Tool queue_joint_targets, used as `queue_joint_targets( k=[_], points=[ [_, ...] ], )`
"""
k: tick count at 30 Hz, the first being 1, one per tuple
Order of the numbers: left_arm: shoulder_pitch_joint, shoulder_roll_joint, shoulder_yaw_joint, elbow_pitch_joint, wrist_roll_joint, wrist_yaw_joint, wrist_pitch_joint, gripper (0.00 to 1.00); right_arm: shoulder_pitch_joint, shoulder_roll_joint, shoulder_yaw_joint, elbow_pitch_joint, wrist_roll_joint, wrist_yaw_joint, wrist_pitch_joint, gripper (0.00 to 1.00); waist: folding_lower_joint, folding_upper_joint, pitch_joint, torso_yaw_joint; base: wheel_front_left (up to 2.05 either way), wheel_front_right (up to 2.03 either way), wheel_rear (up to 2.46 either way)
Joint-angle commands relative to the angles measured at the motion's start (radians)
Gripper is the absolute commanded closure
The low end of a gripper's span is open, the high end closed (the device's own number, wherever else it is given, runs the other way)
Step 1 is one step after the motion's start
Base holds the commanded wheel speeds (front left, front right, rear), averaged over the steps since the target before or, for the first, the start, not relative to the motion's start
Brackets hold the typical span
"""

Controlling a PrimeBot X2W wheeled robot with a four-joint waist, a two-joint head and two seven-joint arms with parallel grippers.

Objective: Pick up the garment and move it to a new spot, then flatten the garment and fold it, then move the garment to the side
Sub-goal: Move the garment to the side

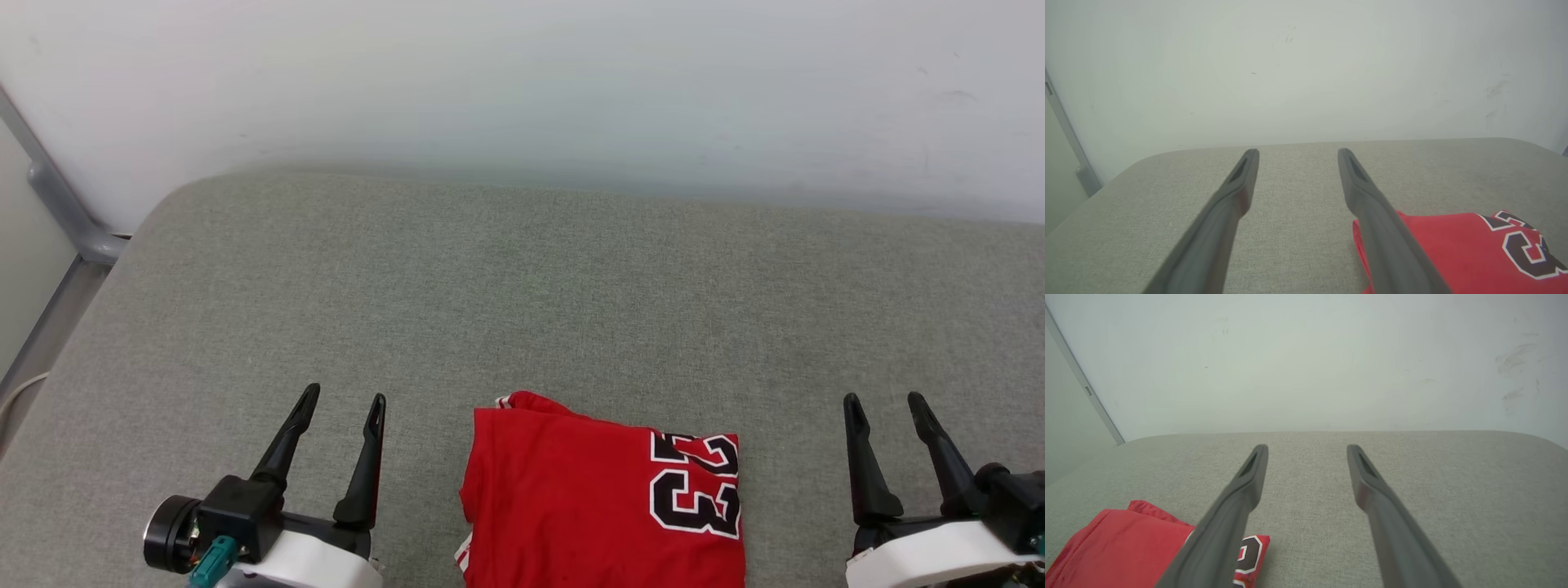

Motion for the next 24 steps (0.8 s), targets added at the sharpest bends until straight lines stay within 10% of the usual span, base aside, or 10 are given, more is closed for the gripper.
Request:
queue_joint_targets(
  k=[1,6,15,24],
  points=[
    [0.009,-0.007,0.008,0.002,0.007,-0.009,-0.002,0.0,-0.007,0.0,-0.001,-0.001,-0.002,-0.001,0.005,0.0,0.0,0.0,0.0,0.001,0.0,0.0,0.0],
    [0.006,-0.021,0.019,0.01,0.022,-0.024,-0.002,0.0,-0.01,-0.027,0.029,-0.006,0.011,-0.001,0.104,0.0,0.0,0.0,0.005,0.008,0.0,0.0,0.0],
    [-0.025,-0.041,0.025,0.028,0.044,-0.042,-0.002,0.0,-0.048,-0.127,0.149,-0.078,0.157,-0.001,0.743,0.0,0.0,0.0,0.052,0.04,0.0,0.0,0.0],
    [-0.063,-0.048,0.002,0.044,0.051,-0.047,-0.002,0.0,-0.08,-0.114,0.161,-0.071,0.173,-0.001,1.054,0.0,0.0,0.0,0.106,0.101,0.0,0.0,0.0]
  ],
)
